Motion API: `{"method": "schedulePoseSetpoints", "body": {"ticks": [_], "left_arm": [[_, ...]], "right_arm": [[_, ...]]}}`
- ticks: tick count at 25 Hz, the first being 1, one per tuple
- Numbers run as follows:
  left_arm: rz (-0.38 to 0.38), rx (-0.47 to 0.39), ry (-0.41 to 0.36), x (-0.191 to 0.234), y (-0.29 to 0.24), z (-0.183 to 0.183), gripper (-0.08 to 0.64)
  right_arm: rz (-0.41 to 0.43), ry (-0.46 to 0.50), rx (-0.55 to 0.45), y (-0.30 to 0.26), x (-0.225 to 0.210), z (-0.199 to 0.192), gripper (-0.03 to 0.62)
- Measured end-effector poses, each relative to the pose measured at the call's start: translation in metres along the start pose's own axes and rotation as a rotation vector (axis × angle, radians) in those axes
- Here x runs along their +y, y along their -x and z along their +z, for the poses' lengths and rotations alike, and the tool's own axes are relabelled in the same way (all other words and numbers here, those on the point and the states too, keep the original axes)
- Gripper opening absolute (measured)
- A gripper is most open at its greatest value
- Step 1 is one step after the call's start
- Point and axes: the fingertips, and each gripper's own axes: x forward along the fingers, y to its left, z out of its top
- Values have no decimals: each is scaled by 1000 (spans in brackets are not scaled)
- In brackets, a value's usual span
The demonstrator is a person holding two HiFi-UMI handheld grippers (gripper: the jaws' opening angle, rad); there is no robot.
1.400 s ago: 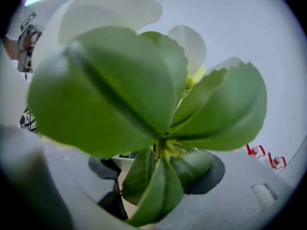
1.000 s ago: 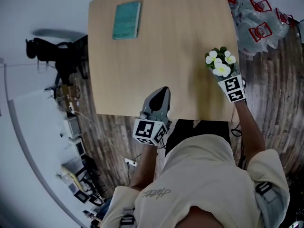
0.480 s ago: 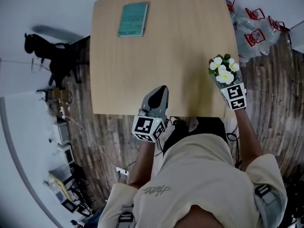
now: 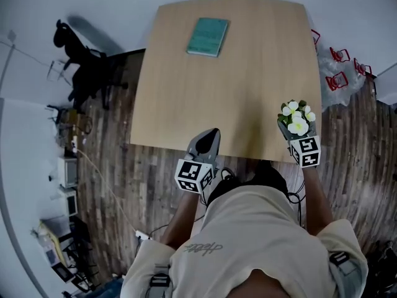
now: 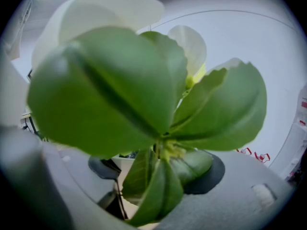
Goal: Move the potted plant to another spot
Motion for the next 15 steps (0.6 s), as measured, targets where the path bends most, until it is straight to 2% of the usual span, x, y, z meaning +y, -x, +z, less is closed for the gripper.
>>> {"method": "schedulePoseSetpoints", "body": {"ticks": [4,11,15], "left_arm": [[2,-22,6,22,28,-3,15],[-44,-24,-16,41,66,-16,15],[-36,-40,-16,54,83,-19,15]], "right_arm": [[-13,5,-3,5,30,8,337],[-38,26,-29,12,81,17,337],[-34,31,-22,13,101,16,337]]}}
